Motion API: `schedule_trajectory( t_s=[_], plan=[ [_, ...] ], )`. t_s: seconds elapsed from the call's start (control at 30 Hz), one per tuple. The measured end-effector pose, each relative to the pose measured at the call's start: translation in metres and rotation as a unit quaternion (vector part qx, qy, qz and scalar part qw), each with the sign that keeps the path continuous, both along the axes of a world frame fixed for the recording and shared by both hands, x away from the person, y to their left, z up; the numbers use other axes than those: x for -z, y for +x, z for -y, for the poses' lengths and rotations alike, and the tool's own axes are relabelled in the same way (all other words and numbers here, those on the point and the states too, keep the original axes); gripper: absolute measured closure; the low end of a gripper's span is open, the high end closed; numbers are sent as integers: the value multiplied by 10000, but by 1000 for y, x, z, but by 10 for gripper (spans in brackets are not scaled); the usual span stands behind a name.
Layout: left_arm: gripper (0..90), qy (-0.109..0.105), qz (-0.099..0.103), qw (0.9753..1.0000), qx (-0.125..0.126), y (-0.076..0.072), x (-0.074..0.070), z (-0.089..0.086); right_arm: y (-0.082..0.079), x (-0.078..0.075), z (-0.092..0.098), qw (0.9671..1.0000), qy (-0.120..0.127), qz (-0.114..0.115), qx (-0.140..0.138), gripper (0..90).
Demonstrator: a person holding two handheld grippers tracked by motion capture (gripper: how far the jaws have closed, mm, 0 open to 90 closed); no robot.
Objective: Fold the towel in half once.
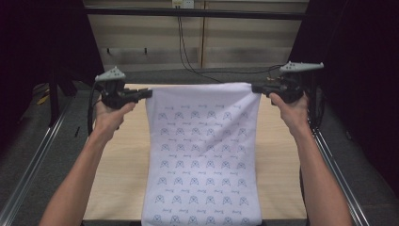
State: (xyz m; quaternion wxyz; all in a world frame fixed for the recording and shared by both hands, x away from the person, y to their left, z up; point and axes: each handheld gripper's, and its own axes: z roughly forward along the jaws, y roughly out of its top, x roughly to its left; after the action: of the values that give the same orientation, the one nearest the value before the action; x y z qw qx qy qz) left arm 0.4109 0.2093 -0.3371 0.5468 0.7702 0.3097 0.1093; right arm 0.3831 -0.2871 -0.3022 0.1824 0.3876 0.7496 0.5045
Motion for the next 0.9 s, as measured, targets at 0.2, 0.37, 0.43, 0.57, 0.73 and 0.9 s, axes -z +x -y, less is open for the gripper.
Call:
schedule_trajectory(
  t_s=[0.2,0.37,0.43,0.57,0.73,0.9],
  plan=[
    [875,166,-169,9995,231,-42,31,-3,-47,34,3,9986,-73,-318,-423,872],
    [875,180,-270,9980,545,-83,46,-8,-95,53,5,9969,-33,-405,-670,872],
    [875,174,-323,9974,619,-95,51,-9,-110,63,5,9963,-13,-471,-723,872],
    [875,379,-490,9951,767,-121,70,-7,-142,88,2,9941,-126,-730,-789,872],
    [875,660,-822,9896,976,-151,105,0,-174,121,-4,9881,-475,-1185,-857,872],
    [874,929,-1407,9803,1030,-167,138,-6,-190,153,-6,9818,-567,-1593,-864,872]
  ],
)
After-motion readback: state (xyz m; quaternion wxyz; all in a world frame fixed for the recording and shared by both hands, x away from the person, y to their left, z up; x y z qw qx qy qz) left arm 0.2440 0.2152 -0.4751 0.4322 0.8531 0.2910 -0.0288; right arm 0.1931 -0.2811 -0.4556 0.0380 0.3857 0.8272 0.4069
